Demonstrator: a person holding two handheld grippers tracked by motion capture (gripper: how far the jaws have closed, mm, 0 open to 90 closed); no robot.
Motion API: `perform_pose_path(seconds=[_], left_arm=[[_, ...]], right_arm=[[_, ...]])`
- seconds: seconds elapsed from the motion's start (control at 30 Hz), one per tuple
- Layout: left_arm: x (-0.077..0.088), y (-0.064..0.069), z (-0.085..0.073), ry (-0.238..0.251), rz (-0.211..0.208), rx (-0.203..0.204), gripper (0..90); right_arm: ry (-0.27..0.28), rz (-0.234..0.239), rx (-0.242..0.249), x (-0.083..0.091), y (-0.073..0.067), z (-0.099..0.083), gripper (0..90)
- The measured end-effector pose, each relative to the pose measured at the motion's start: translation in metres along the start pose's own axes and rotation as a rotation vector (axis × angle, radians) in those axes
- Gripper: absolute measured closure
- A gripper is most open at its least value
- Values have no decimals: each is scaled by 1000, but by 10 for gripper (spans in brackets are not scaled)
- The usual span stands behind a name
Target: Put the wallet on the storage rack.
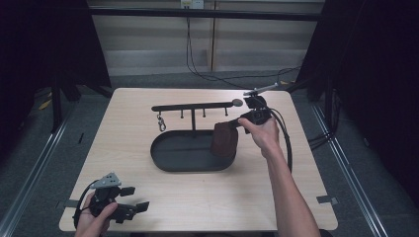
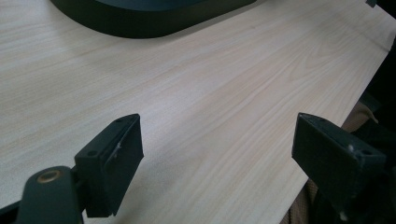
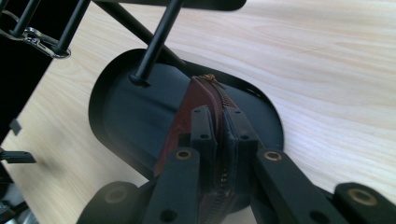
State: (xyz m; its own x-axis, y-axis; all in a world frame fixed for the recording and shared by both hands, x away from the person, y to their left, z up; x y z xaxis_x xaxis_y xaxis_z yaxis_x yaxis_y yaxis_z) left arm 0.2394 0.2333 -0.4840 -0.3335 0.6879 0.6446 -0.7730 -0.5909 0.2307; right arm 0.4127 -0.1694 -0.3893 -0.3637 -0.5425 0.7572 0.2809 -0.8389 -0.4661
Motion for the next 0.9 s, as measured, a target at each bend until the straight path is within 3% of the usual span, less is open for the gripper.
perform_pose_path(seconds=[0.1,0.33,0.47,0.53,0.57,0.9], left_arm=[[0,0,0,-1,-4,-1,164],[1,-1,-1,-1,-1,2,164],[1,-1,-1,-2,-1,2,164],[1,-1,-1,0,1,5,164],[1,-2,-1,0,1,10,164],[1,-3,-2,-1,3,20,164]], right_arm=[[32,5,-17,-5,4,-3,839],[46,23,-76,-24,18,-12,844],[51,34,-79,-32,21,-15,844],[90,51,-56,-35,19,-15,845],[82,84,-59,-40,19,-17,845],[95,108,-60,-61,24,-26,842]])
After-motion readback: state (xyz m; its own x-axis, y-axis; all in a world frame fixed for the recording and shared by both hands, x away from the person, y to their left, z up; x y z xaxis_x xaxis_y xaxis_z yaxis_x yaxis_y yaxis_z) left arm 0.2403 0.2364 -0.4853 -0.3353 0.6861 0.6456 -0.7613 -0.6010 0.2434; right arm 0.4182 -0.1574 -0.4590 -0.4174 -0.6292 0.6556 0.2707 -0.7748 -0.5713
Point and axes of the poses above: each handheld gripper's, and its own axes: x roughly backward along the jaws, z roughly out of its top, y roughly to its right, the point moved 3 cm from there along -x, roughly forward along the jaws, and after that the axes turned 7 degrees about -x, right-handed, at the moved point
